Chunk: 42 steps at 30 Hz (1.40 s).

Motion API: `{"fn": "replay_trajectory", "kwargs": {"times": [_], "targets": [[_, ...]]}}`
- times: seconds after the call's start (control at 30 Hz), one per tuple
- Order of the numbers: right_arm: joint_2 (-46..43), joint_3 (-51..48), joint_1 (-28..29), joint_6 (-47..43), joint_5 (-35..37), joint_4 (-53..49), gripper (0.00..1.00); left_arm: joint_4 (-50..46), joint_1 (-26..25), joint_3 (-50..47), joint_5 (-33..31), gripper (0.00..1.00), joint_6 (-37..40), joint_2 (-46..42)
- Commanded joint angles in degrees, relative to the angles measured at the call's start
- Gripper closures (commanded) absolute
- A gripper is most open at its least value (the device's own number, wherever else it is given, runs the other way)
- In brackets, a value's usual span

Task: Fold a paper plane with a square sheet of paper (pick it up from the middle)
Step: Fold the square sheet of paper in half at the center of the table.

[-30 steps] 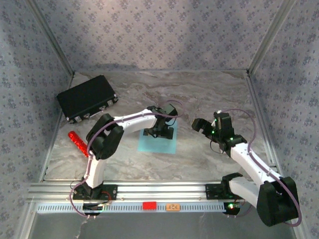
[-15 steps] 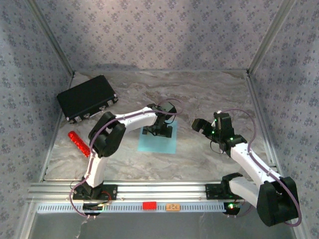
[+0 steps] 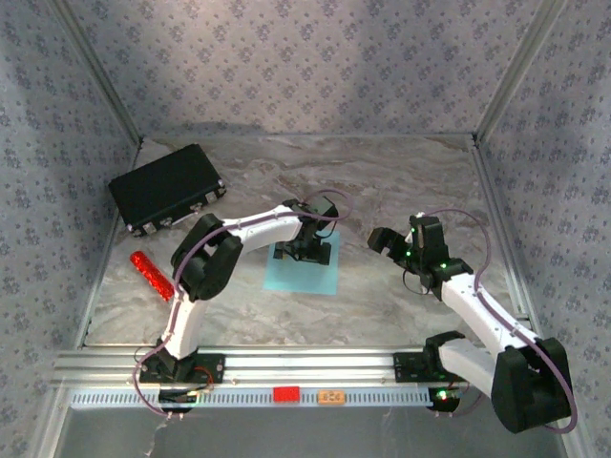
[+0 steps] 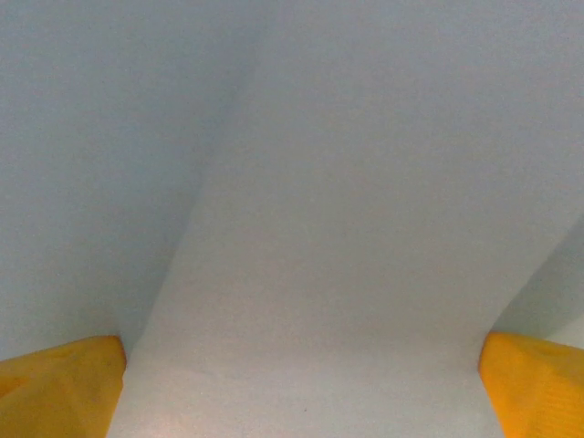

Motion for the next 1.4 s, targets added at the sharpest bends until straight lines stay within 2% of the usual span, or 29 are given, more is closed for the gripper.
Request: {"fn": "replay_trajectory", "kwargs": {"times": [0.0,0.63,1.37], "targets": [[0.6,1.5,-0.3,-0.4,-0.1,-1.5,0.01,-1.1,-0.4,-0.4,0.0,0.0,-0.2,2.6],[0.8,1.7,-0.4,-0.2,0.6,-1.7,0.01,-2.1,-1.1,-1.6,-2.8,0.01,-1.0,4.9],[0.6,1.9,-0.7,0.6,1.2,-2.1,0.01,-0.5,-1.4,-2.2,-1.1,0.06,-0.6,4.6]]}}
